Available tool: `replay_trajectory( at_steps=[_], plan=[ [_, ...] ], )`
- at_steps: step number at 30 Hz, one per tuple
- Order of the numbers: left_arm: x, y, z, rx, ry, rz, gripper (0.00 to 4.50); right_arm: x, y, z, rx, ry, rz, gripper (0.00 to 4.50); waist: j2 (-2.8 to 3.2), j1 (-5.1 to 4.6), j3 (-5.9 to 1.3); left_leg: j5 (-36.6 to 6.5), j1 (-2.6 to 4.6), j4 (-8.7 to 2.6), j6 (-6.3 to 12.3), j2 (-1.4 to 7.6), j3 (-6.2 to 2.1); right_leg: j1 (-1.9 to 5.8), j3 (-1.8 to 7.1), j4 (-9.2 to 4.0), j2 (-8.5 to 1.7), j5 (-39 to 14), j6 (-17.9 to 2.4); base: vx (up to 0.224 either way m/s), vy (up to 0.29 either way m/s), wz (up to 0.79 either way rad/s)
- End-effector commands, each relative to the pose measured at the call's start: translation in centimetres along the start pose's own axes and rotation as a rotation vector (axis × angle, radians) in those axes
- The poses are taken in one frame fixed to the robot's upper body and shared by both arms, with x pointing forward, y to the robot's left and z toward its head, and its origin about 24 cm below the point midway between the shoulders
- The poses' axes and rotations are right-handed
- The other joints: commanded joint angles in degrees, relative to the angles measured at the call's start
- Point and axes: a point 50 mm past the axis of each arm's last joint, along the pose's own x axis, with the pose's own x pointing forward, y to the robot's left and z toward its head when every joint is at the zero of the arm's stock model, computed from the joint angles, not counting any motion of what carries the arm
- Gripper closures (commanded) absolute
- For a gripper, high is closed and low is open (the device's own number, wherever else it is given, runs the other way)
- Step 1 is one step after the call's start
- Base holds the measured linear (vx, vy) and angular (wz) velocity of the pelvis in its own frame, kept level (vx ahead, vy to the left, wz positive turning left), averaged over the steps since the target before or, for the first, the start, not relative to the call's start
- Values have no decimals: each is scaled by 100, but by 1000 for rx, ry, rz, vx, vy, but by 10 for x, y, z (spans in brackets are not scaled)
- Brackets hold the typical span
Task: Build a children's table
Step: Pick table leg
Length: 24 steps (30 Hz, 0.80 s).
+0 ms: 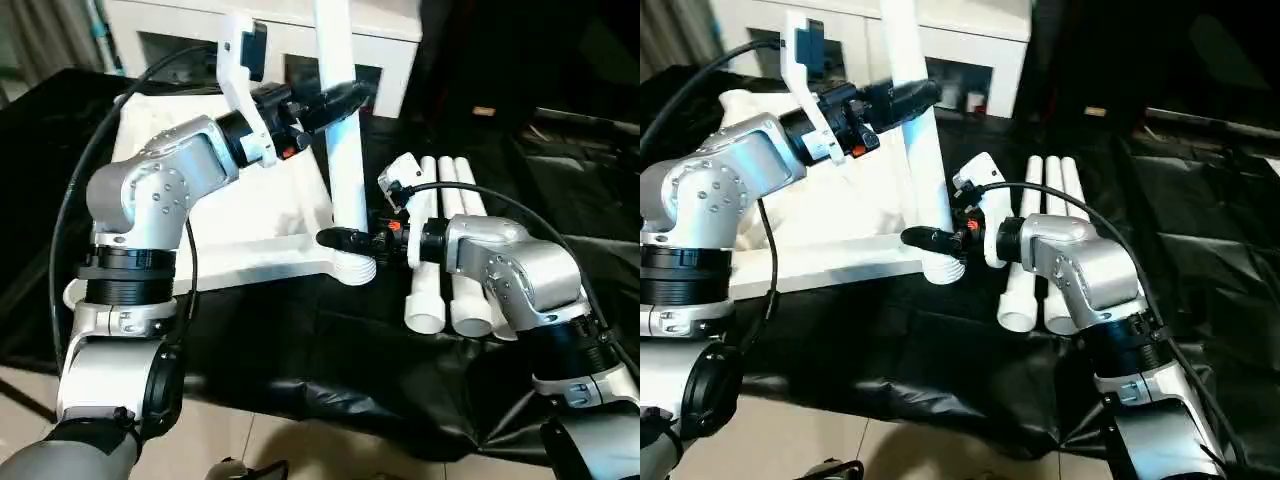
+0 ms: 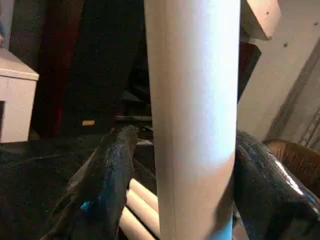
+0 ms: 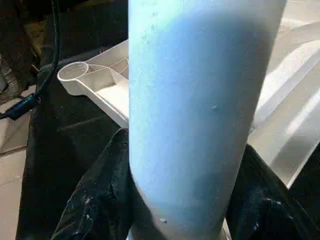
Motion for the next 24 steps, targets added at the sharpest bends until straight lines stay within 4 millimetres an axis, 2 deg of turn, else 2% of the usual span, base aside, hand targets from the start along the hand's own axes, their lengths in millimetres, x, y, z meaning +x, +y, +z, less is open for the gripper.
replay_trajectory(
  at_steps=[1, 6, 9, 12, 18, 19, 20, 21, 24],
  plan=[
    [2, 1, 8, 5, -18, 26, 181, -2, -1, 2, -18, -12, -15, 263, 94, -11, -504, -625, 70, -338, -164, 53, 3, 383, 230, -377, -328, 56, -1248, 0, 0, 0],
    [3, -2, 4, -23, -5, -6, 218, -2, -1, 3, -21, -15, -16, 263, 92, -17, -507, -588, 64, -332, -156, 51, 6, 387, 233, -373, -329, 102, -1268, 0, 0, 0],
    [5, -9, -7, -54, 30, -39, 241, -1, 0, 4, -27, -18, -18, 263, 101, -17, -508, -580, 61, -330, -144, 52, 6, 389, 232, -368, -330, 158, -1315, 0, 0, 0],
    [8, -10, -14, -81, 29, -23, 268, 1, 0, 5, -40, -25, -31, 263, 82, -22, -505, -587, 55, -329, -123, 51, 8, 394, 232, -378, -331, 144, -1328, 0, 0, 0],
    [6, -9, -12, -116, 25, -61, 276, 5, 1, 6, -51, -32, -32, 263, 87, -23, -506, -601, 63, -336, -131, 53, 2, 386, 230, -378, -329, 78, -1273, 0, 0, 0],
    [5, -9, -12, -118, 27, -69, 276, 5, 2, 6, -47, -36, -25, 228, 76, -24, -510, -594, 69, -333, -124, 56, 6, 382, 232, -377, -328, 104, -1278, 0, 0, 0],
    [5, -9, -12, -120, 28, -76, 276, 5, 2, 7, -42, -41, -18, 228, 82, -25, -506, -586, 67, -335, -121, 53, 5, 382, 231, -374, -328, 108, -1279, 0, 0, 0],
    [1, -9, -10, -125, 34, -108, 276, 4, 4, 7, -17, -53, 25, 193, 66, -27, -506, -579, 69, -336, -108, 55, 7, 382, 231, -374, -328, 106, -1279, 0, 0, 0],
    [-3, -11, -6, -142, 37, -188, 277, 0, 8, 9, -4, -59, 90, 174, 75, -17, -505, -599, 70, -335, -79, 46, 15, 381, 235, -375, -329, 54, -1287, 0, 0, 0]
  ],
)
